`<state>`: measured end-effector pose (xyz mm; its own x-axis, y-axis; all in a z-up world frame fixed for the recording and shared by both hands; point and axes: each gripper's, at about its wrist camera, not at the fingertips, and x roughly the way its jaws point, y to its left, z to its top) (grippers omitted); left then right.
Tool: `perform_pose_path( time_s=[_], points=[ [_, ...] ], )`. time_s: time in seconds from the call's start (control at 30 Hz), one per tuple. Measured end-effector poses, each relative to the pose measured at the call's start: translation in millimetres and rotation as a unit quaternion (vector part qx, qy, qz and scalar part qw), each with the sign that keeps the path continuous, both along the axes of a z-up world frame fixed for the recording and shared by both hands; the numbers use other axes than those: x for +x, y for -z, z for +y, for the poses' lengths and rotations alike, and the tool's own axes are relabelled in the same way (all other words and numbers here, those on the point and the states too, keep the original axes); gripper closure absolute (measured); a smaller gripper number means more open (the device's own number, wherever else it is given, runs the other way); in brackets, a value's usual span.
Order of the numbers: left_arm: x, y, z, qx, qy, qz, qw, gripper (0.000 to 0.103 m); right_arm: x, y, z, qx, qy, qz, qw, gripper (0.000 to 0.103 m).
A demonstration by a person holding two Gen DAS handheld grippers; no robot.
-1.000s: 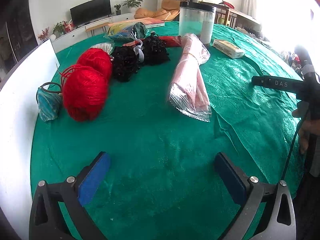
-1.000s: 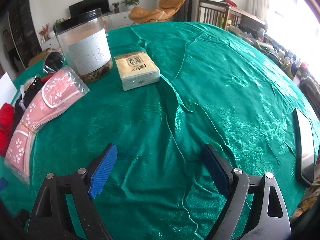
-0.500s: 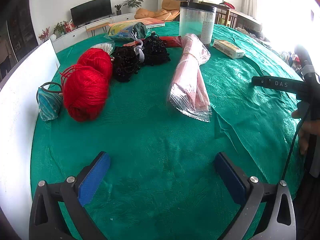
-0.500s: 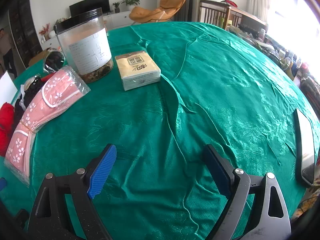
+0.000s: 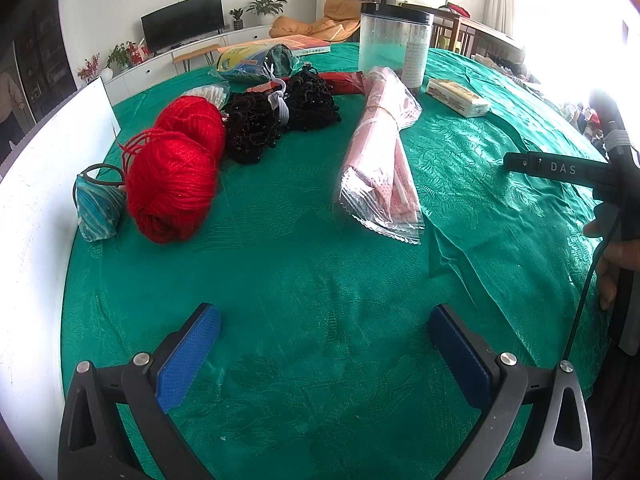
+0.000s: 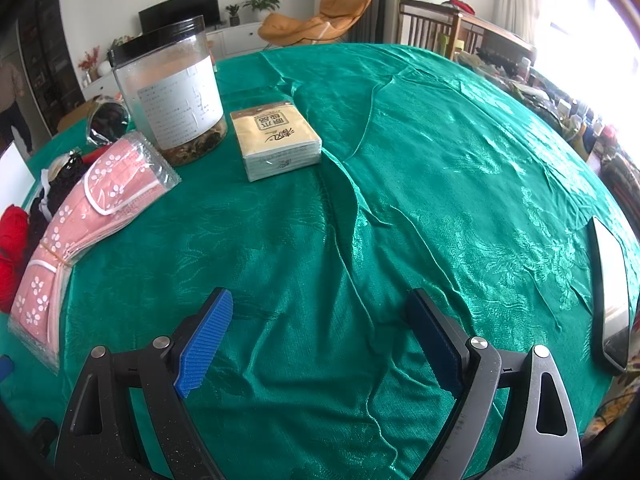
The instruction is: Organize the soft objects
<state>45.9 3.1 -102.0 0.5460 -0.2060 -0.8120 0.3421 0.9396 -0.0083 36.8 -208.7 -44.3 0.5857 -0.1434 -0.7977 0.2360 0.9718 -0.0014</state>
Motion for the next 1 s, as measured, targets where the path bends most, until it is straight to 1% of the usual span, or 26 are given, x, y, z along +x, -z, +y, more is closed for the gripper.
perform_pose_path(
  time_s=[1.0],
  points=[
    [-0.3,0.2,-0.3,0.000,0.000,-0.001,1.0000,0.000,1.0,0.1,1.7,0.000,0.000,0.000,1.000,0.012]
  ],
)
